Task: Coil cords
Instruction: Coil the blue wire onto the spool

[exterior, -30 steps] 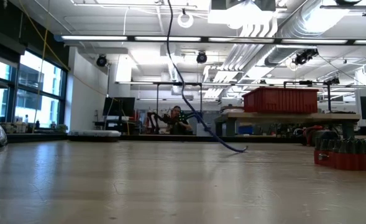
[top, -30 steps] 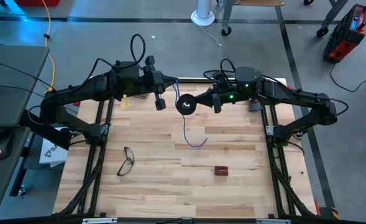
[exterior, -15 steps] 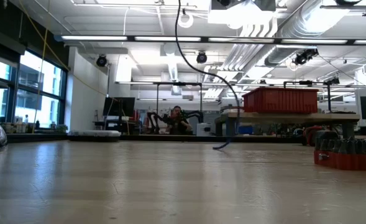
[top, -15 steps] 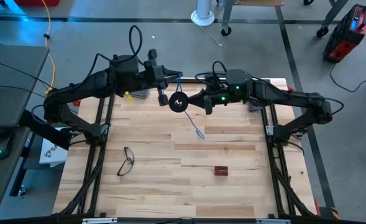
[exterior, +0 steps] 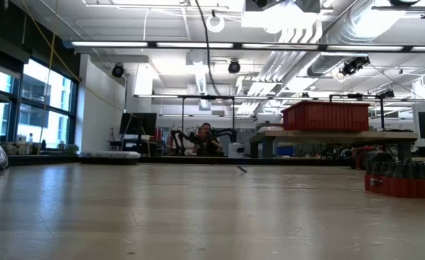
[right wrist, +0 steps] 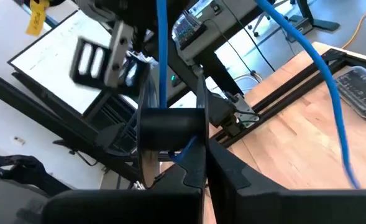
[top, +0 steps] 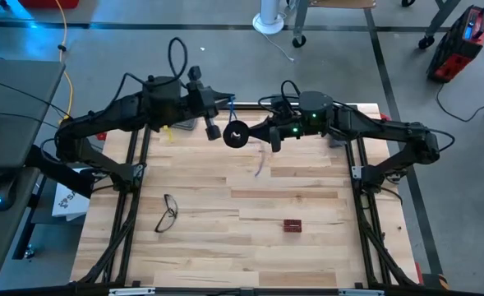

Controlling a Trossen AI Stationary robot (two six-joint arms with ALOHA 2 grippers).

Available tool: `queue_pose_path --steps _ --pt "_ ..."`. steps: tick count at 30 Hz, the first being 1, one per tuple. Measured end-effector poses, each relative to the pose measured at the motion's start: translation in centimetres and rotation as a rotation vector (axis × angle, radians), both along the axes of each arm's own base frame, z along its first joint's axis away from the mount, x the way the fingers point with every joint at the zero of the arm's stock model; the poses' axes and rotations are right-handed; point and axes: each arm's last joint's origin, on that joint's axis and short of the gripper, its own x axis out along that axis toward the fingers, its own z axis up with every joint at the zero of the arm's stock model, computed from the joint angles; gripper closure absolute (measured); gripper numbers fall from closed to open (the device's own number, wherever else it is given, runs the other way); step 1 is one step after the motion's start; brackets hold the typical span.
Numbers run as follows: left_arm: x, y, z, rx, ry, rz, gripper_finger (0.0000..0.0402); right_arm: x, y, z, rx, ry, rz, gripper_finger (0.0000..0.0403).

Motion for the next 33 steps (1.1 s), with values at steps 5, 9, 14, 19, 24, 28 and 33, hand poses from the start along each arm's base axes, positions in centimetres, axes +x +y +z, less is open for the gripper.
queue_pose_path --steps 5,9,14,19,24,28,33 --pt "-1.4 -0.3 0.7 -0.106 -0.061 -0.020 0.0382 -0.1 -0.4 0.0 -0.059 0.001 -0.010 0.0403" --pt "-1.4 -0.4 0.5 -0.195 -0.076 -0.046 0.0351 -0.1 -0.3 0.0 -0.141 -0.005 0.016 0.0403" --pt "-2.2 0.2 -1.5 -0.314 0.068 0.092 0.0323 -0.4 -0.3 -0.3 -0.188 0.036 0.032 0.0403" --pt "-2.6 0.6 -2.3 -0.399 0.117 0.137 0.0301 -0.5 -0.6 -0.4 -0.219 0.055 0.025 0.0403" --pt "-3.0 0.3 -2.7 -0.564 0.131 0.104 0.0284 -0.8 -1.3 -0.5 -0.239 0.074 0.012 0.0403" --pt "-3.4 -0.2 -3.5 -0.722 0.211 0.046 0.0272 -1.7 -1.8 0.1 -0.256 0.061 -0.005 0.0403" --pt "-4.3 -0.9 -4.7 -0.790 0.368 0.063 0.0268 -2.6 -2.6 0.8 -0.265 0.047 -0.036 0.0403"
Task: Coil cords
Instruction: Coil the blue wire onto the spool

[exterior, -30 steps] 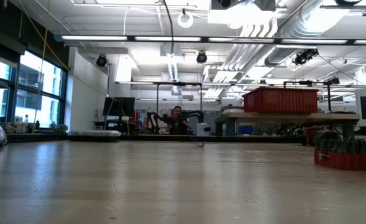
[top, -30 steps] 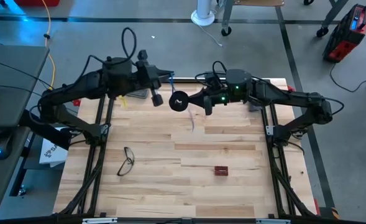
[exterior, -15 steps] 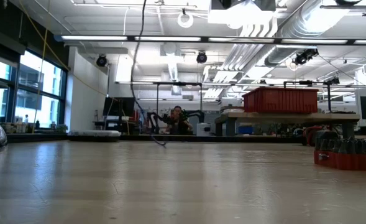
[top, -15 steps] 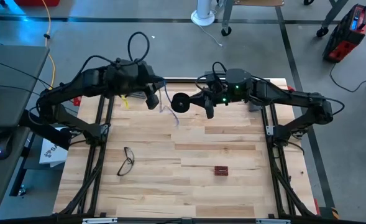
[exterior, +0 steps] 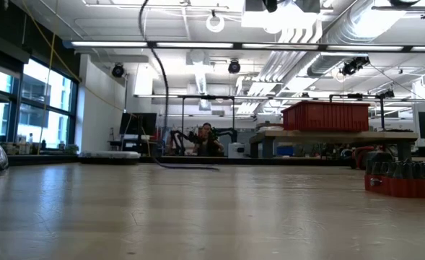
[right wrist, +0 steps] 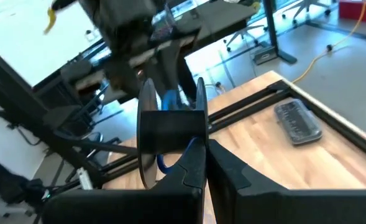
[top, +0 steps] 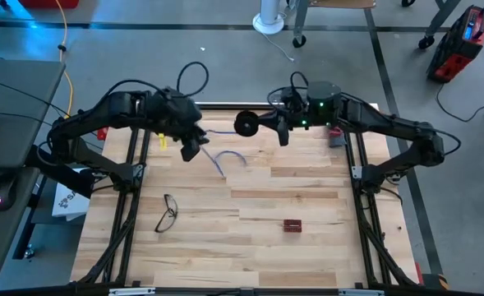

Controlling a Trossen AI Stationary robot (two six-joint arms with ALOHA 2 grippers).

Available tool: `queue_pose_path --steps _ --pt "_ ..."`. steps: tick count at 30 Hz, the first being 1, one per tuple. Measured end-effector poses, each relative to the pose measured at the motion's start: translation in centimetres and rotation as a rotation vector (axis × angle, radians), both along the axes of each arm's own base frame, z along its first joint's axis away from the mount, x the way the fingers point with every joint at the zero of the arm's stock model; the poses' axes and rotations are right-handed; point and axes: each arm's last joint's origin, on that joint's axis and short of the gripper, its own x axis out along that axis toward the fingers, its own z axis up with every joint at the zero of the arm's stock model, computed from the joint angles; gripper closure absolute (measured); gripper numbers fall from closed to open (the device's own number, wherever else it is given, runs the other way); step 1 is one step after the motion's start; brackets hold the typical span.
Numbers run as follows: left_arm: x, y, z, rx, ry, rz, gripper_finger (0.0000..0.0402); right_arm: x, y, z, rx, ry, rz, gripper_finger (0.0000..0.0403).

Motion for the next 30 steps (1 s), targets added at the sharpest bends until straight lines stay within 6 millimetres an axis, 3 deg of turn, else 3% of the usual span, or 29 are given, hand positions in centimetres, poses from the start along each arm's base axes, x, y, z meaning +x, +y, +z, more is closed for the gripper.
queue_pose_path --steps 8,15,24,30 --pt "0.1 -0.3 0.0 -0.069 -0.012 -0.092 0.0267 -0.4 -0.4 0.2 -0.015 -0.004 0.058 0.0403" --pt "2.2 0.3 1.5 0.080 -0.232 -0.088 0.0267 -0.3 -0.2 0.2 -0.129 0.001 0.077 0.0403" --pt "5.4 0.7 0.9 0.141 -0.293 -0.155 0.0267 -0.2 0.1 0.6 -0.226 -0.034 0.065 0.0403" --pt "5.9 0.8 1.7 0.175 -0.393 -0.158 0.0267 -0.1 0.5 0.6 -0.245 -0.036 0.080 0.0403"
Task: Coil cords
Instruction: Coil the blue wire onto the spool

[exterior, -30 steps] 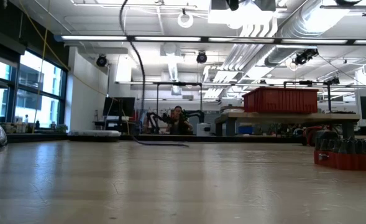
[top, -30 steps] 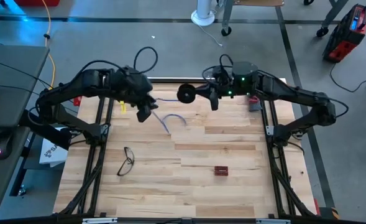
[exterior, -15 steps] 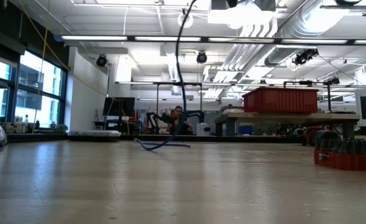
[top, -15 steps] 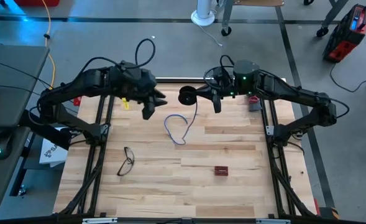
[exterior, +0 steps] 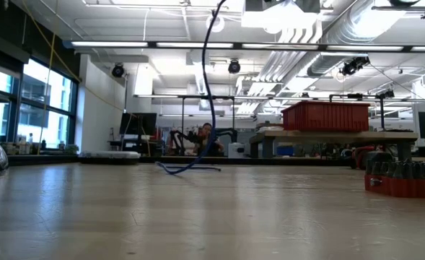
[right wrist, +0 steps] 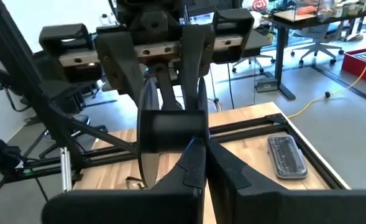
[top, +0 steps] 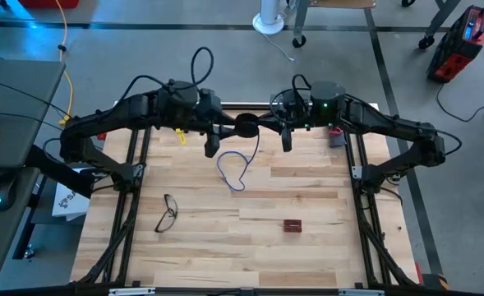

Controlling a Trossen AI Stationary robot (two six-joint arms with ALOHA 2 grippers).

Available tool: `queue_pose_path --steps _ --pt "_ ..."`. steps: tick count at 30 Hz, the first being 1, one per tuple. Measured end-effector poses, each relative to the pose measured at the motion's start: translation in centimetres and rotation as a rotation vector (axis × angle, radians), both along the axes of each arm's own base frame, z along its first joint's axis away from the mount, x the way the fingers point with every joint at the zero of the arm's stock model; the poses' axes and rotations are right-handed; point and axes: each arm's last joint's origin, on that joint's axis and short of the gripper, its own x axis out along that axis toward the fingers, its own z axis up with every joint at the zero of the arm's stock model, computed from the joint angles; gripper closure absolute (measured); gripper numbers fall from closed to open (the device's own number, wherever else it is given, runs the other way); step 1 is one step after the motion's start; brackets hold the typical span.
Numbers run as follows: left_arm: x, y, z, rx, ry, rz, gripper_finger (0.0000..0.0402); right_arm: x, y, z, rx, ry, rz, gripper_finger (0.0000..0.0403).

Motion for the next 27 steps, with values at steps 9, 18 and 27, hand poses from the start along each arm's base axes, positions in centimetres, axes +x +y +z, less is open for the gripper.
queue_pose_path --steps 9,18,27 --pt "0.2 -0.3 -0.2 0.023 0.014 -0.021 0.0350 0.0 0.0 0.2 -0.005 -0.024 -0.001 0.0403" --pt "0.1 -0.2 -0.2 0.037 0.018 0.017 0.0398 0.0 0.2 0.3 -0.029 -0.029 -0.014 0.0388" --pt "-0.9 0.5 -0.2 0.096 0.068 0.132 0.0400 -2.6 -0.3 1.8 -0.087 -0.044 -0.100 0.0251"
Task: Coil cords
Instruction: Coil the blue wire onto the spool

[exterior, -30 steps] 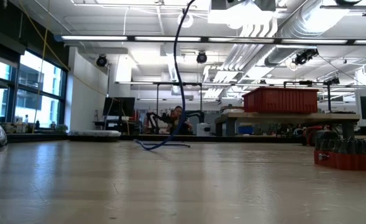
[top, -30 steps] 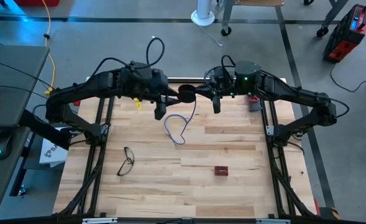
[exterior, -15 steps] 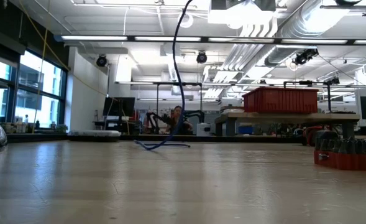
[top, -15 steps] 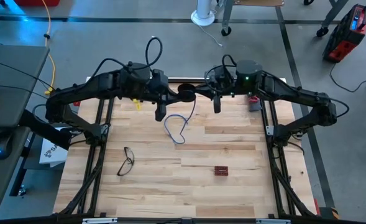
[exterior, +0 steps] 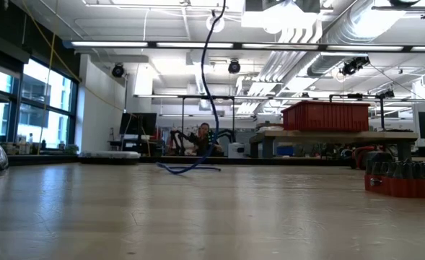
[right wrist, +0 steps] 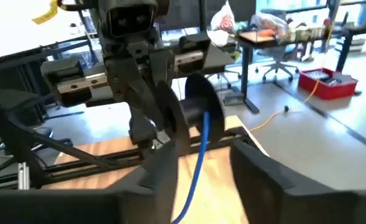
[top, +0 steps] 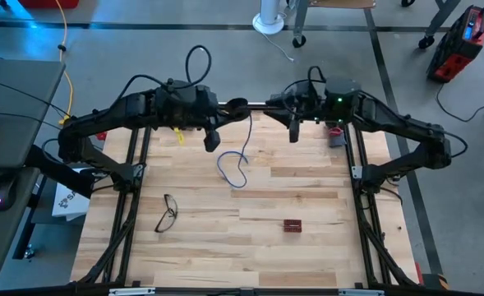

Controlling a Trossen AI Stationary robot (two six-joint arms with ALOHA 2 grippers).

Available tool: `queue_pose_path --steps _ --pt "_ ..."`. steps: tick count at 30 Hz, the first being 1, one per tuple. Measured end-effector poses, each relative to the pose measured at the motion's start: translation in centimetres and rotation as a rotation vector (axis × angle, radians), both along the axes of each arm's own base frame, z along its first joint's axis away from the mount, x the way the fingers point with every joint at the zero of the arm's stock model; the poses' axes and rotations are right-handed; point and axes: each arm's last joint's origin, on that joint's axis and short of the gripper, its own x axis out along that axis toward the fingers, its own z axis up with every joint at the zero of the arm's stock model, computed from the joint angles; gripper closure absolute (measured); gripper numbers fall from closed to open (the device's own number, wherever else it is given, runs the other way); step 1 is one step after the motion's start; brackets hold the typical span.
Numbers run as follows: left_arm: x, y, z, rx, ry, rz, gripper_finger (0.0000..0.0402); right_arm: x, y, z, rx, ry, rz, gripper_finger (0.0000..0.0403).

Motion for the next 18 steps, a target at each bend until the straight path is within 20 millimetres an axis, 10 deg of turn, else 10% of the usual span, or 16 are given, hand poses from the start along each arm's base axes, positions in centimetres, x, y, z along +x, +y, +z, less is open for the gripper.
queue_pose_path --steps 18 --pt "2.0 0.0 -0.2 -0.029 -0.074 -0.153 0.0401 1.3 1.8 0.0 -0.094 -0.027 0.067 0.0222"
